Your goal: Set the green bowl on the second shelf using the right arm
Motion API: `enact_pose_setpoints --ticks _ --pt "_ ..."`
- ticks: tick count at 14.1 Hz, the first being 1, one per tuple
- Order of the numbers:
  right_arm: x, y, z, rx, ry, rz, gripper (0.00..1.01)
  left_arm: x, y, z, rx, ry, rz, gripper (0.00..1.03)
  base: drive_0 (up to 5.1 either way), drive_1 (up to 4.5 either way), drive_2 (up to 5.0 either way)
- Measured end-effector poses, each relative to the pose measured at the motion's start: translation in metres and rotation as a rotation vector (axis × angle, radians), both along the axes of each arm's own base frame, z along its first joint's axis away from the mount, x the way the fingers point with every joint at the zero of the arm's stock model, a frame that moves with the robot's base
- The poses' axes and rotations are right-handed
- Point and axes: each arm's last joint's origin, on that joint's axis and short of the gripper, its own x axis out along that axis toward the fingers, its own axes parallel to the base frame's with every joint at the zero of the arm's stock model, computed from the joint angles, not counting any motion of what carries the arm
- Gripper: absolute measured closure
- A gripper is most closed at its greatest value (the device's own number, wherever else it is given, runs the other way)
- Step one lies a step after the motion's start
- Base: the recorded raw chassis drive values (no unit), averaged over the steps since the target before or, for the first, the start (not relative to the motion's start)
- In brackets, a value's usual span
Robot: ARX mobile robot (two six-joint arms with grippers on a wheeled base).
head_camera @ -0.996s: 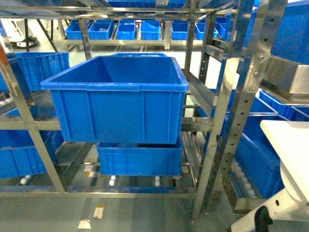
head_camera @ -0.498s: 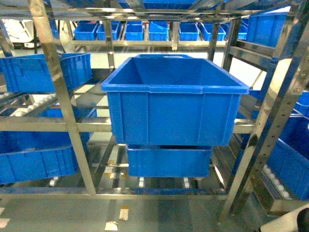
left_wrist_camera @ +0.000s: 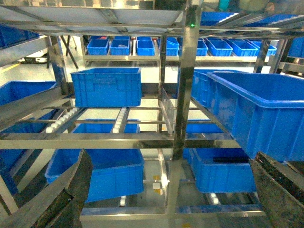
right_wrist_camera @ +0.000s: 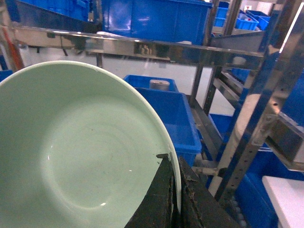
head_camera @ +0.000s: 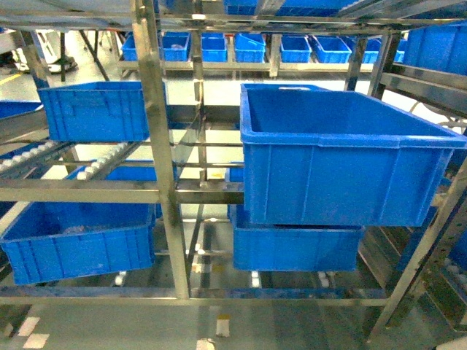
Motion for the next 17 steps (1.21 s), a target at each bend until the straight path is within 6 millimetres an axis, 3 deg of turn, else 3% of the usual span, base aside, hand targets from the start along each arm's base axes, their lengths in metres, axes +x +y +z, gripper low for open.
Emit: enact_pose_setpoints --ticks 9,17 --pt "-0.0012 0.0009 0.0004 -0.001 -0.006 0.008 0.99 0.0 -0.0001 0.0004 0.0 -0.004 -0.004 0.05 -0.7 0.64 0.1" --pt "-0.0004 0.001 -0.0002 0.0 -0.001 0.008 0.99 0.0 -0.0001 -0.0002 0.0 0.002 -0.004 0.05 0.0 4.36 -4.3"
